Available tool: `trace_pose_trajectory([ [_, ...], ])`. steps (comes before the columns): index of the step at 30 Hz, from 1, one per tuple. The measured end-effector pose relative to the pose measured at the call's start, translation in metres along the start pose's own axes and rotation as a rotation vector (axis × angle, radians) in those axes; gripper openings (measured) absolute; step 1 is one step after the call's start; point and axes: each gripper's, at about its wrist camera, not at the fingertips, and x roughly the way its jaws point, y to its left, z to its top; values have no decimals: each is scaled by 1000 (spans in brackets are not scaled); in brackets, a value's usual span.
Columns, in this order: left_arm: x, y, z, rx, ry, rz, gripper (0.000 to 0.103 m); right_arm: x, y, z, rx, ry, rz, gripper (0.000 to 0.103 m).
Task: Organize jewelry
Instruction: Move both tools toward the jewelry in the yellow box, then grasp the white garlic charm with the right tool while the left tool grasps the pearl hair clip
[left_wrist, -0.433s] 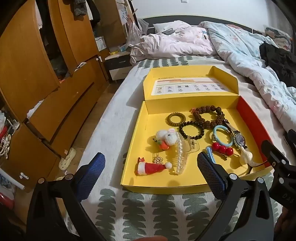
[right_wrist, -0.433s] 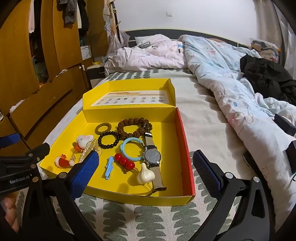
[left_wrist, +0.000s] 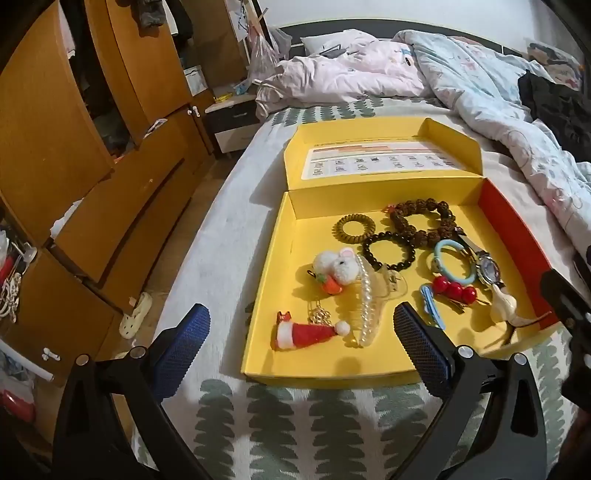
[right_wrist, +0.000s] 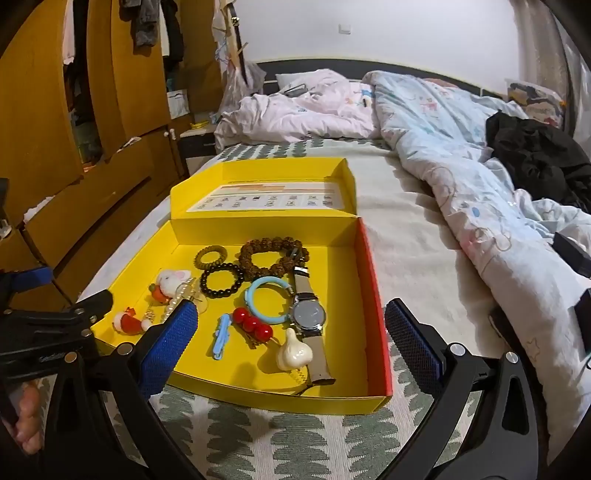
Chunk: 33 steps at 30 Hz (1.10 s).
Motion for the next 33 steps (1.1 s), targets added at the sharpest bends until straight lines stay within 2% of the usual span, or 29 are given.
trace_pose_trajectory([
  [7, 15, 4, 6, -19, 66, -49, 99, 5, -7, 21, -13, 37, 79, 100],
  [11, 27, 13, 16, -57, 114, -83, 99, 23, -10, 39, -20, 113, 123, 100],
  [15, 38, 18, 21, -86, 150, -109, 99, 43, -15, 42, 0, 192, 157, 100],
  [18, 43, 14, 22, -82, 170, -135, 99, 56, -21, 45, 6, 232, 146, 100],
  [22, 47, 10, 22, -60, 182, -156, 99, 75, -27, 39, 47, 318, 189, 93],
  [25, 58, 10, 22, -80, 228, -179, 99, 83, -24, 29, 21, 373, 182, 87],
  [28, 65, 10, 21, -84, 262, -218, 99, 88, -23, 25, 19, 401, 190, 83],
  [33, 70, 11, 16, -74, 281, -233, 99, 92, -22, 18, 6, 436, 173, 75],
])
